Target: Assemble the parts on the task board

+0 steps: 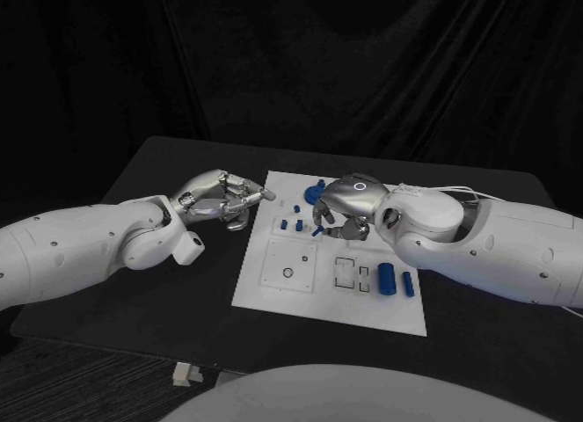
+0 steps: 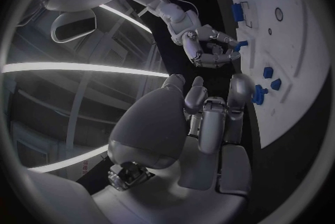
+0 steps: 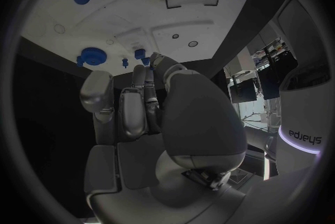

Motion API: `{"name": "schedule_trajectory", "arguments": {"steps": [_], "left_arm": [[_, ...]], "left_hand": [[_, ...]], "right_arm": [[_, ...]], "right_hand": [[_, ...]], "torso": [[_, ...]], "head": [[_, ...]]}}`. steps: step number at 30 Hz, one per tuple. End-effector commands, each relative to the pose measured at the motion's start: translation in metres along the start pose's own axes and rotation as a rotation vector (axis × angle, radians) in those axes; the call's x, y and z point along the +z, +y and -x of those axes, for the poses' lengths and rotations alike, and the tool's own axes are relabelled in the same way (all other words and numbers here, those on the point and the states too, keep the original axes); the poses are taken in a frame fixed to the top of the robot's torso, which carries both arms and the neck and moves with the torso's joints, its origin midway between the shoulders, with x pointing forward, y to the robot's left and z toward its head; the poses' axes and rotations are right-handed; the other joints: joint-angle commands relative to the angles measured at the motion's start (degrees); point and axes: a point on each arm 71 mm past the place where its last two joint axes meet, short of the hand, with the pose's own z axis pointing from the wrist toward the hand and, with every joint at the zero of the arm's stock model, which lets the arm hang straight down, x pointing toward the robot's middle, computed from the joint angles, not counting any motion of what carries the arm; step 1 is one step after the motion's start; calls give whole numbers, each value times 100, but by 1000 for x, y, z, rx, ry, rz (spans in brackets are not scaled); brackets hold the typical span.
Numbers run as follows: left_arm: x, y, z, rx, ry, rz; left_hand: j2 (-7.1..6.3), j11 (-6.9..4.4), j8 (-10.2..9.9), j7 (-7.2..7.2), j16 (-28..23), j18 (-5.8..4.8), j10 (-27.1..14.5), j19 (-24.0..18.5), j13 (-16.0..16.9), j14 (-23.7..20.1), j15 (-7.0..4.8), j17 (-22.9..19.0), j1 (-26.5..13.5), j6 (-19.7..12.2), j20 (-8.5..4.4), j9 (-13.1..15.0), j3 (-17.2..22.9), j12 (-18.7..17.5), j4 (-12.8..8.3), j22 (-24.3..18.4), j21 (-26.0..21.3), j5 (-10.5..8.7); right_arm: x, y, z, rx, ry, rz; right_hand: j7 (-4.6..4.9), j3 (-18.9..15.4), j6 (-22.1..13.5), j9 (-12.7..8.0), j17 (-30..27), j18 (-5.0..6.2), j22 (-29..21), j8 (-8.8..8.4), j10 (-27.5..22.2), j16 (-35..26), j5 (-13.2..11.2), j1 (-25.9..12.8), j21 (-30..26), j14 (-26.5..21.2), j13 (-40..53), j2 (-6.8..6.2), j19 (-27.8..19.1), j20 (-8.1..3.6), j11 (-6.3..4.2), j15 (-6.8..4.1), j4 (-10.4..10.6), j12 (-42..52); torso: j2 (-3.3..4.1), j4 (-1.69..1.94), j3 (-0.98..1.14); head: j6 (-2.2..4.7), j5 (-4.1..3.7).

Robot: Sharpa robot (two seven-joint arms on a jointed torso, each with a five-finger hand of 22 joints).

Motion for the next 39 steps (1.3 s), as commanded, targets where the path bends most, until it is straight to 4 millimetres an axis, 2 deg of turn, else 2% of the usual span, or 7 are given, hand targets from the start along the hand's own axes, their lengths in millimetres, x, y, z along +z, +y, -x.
{"name": "schedule_trajectory", "arguments": {"steps": [1, 7, 15, 23, 27, 34, 39], "left_arm": [[0, 7, -10, 107, 72, 35], [2, 20, -26, 145, 169, 108], [15, 30, -42, 156, 253, 161], [25, 33, -49, 154, 280, 168], [28, 34, -52, 154, 286, 167], [31, 34, -53, 154, 291, 166], [32, 35, -53, 155, 290, 166]], "left_hand": [[-234, -223, 107, -12, 79, -114, 2087, 496, 2573, 625, 3, 1538, 34, 151, -4, 119, 415, 1330, -5, 555, 422, 74], [-302, -196, 66, -8, 79, -201, 2087, 927, 2573, 625, 4, 1538, -105, 215, 47, 130, 559, 1330, -16, 887, 792, 67], [-372, -248, -223, -28, 79, -203, 2087, 965, 2573, 625, -35, 1538, -164, -86, 26, 47, 787, 1330, -41, 930, 825, 19], [-418, -270, -375, -50, 79, -199, 2087, 953, 2573, 625, -54, 1538, -180, -252, 8, 14, 929, 1330, -66, 931, 813, -11], [-453, -266, -516, -31, 79, -189, 2087, 914, 2573, 625, -58, 1538, -195, -443, -2, -14, 1057, 1330, -97, 914, 779, -25], [-482, -257, -576, -31, 79, -186, 2087, 902, 2573, 625, -46, 1538, -221, -1001, 9, -57, 1169, 1330, -143, 914, 763, -40], [-492, -283, -585, -70, 79, -185, 2087, 905, 2573, 625, -61, 1538, -237, -1233, 2, -70, 1218, 1330, -167, 919, 762, -46]], "right_arm": [[1, -1, 3, -5, -33, -20], [3, 0, 3, -5, -37, -14], [7, 4, 0, -1, -36, -2], [8, 8, -1, 2, -33, 10], [8, 10, -2, 4, -31, 16], [8, 14, -5, 11, -23, 30], [8, 16, -8, 15, -21, 40]], "right_hand": [[18, 219, 190, 244, 21, -136, 770, 247, 50, -36, 240, 31, -41, 62, -15, 98, 48, -19, -6, -7, -8, -59], [21, 221, 189, 247, 35, -139, 774, 247, 59, -27, 246, 34, -24, 67, -16, 95, 55, -18, -7, -5, -12, -58], [27, 224, 181, 250, 35, -140, 774, 243, 67, -25, 254, 36, -23, 69, -19, 91, 57, -16, -5, -2, -17, -59], [34, 228, 172, 252, 37, -139, 774, 239, 75, -23, 261, 38, -24, 72, -21, 88, 57, -15, -1, 2, -21, -60], [38, 231, 166, 253, 29, -141, 775, 235, 77, -28, 264, 39, -18, 70, -23, 87, 60, -13, 1, 5, -23, -62], [42, 233, 159, 253, 34, -139, 772, 231, 80, -25, 267, 41, -31, 72, -25, 85, 56, -12, 3, 8, -26, -63], [43, 236, 156, 254, 30, -139, 771, 230, 81, -27, 267, 43, -33, 71, -26, 86, 56, -11, 5, 9, -27, -65]], "torso": [[-7, 10, -5], [2, 11, 0], [14, 7, 0], [6, 6, -3], [9, -4, -1], [8, 1, 1], [6, 1, 1]], "head": [[1, -10], [1, 4], [1, 13], [1, -2], [1, 1], [1, 4], [1, 14]]}}
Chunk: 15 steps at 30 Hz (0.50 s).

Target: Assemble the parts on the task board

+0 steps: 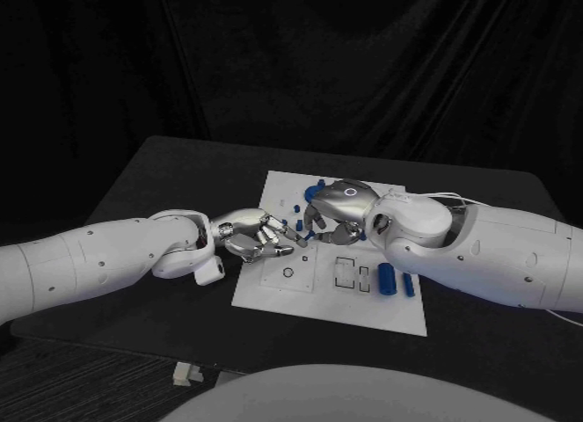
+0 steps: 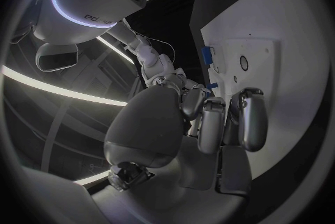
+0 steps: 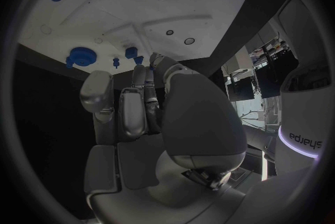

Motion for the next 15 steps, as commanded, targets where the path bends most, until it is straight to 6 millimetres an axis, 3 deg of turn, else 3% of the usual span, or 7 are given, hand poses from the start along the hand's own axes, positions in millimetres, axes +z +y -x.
{"name": "schedule_trajectory", "arguments": {"steps": [1, 15], "left_arm": [[1, 0, -2, -4, 15, -3], [4, 1, -1, -1, 14, 1]], "left_hand": [[-131, -255, -63, -34, 79, -186, 1650, 0, 2477, 625, -63, 1538, 91, -166, -27, -75, 230, 1215, -40, 913, 27, -41], [-137, -309, -39, -102, 79, -183, 1650, -2, 2477, 625, -101, 1538, 70, -144, -54, -60, 290, 1215, -72, 915, 21, -49]], "right_arm": [[0, 3, -1, -1, -11, 13], [-1, 5, -2, 2, -9, 24]], "right_hand": [[42, 236, 156, 254, 28, -138, 771, 230, 69, -27, 202, 43, -33, 61, -24, 86, 55, -11, -6, -1, -27, -65], [48, 246, 152, 257, 28, -139, 773, 227, 71, -27, 204, 55, -27, 61, -28, 89, 58, -8, -2, 3, -36, -70]], "torso": [[-2, 2, 0], [1, 3, 1]], "head": [[1, 4], [1, -12]]}}
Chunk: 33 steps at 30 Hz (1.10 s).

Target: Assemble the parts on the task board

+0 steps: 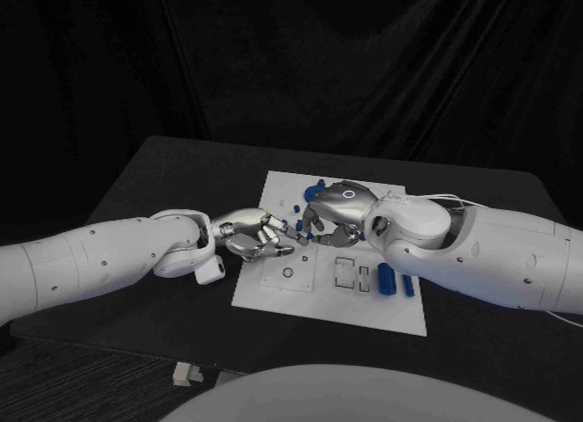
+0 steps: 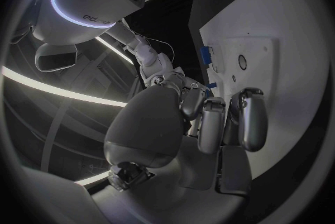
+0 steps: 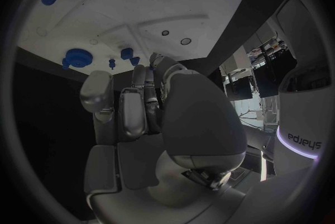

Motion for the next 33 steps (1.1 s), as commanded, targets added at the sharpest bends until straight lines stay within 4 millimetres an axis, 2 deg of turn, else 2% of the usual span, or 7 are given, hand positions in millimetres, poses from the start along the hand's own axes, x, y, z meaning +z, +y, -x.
{"name": "schedule_trajectory", "arguments": {"steps": [1, 33], "left_arm": [[2, 0, -2, -7, 14, -5], [2, 9, 1, -9, 11, 39]], "left_hand": [[-137, -297, -33, -31, 79, -183, 1642, 0, 2477, 625, -105, 1538, 64, 57, -58, -52, 296, 1215, -72, 916, 22, -51], [-145, -264, -2, 28, 79, -172, 1642, -47, 2477, 625, -100, 1538, 23, 188, -69, -31, 334, 1215, -83, 890, -18, -69]], "right_arm": [[-1, 2, 0, -3, -14, 9], [-3, 9, 4, 5, -45, 42]], "right_hand": [[48, 247, 151, 258, 28, -139, 771, 227, 70, -27, 204, 56, -32, 61, -28, 89, 56, -8, -3, 3, -36, -71], [62, 264, 162, 271, 27, -145, 779, 233, 76, -27, 223, 78, 0, 62, -37, 88, 68, -1, 5, 13, -56, -81]], "torso": [[1, 0, 1], [0, 0, -1]], "head": [[1, -4], [1, 19]]}}
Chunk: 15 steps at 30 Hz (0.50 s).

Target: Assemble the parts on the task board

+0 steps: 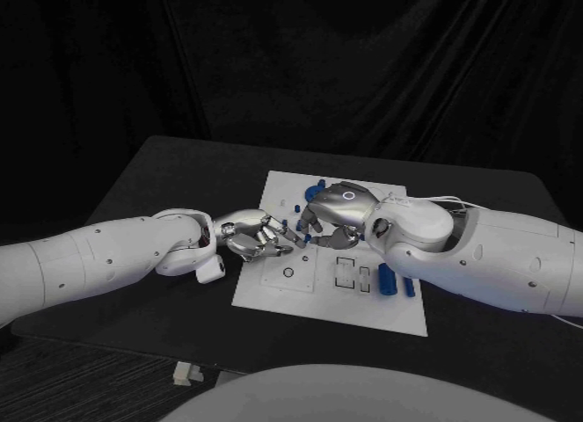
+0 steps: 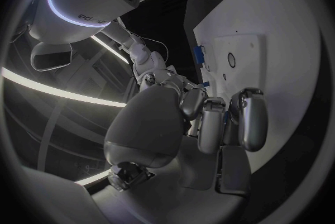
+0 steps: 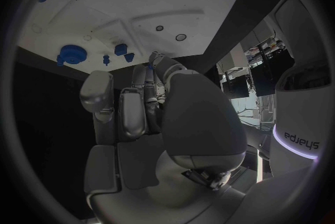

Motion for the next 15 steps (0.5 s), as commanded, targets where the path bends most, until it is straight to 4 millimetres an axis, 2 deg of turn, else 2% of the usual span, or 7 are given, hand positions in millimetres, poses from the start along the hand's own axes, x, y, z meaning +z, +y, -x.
{"name": "schedule_trajectory", "arguments": {"steps": [1, 15], "left_arm": [[1, 0, -2, -8, 13, -7], [2, 1, -3, -9, 12, -6]], "left_hand": [[-145, -264, -3, -22, 79, -173, 1641, 6, 2477, 625, -99, 1538, 23, 33, -20, -32, 169, 1215, -43, 890, -17, -69], [-143, -262, -11, -24, 79, -173, 1641, 3, 2477, 625, -96, 1538, 22, -16, -19, -38, 180, 1215, -47, 889, -20, -72]], "right_arm": [[0, 3, 1, -2, -19, 12], [2, 4, 0, -2, -13, 14]], "right_hand": [[53, 210, 154, 271, 27, -145, 778, 233, 58, -27, 223, 77, -1, 48, -35, 89, 68, -1, -13, -2, -1, -74], [89, 244, 117, 282, 43, -152, 785, 209, 27, -16, 253, 85, 29, 56, -79, 80, 80, 20, 19, 27, -15, -144]], "torso": [[0, 2, -1], [0, 4, 0]], "head": [[1, -2], [1, 11]]}}
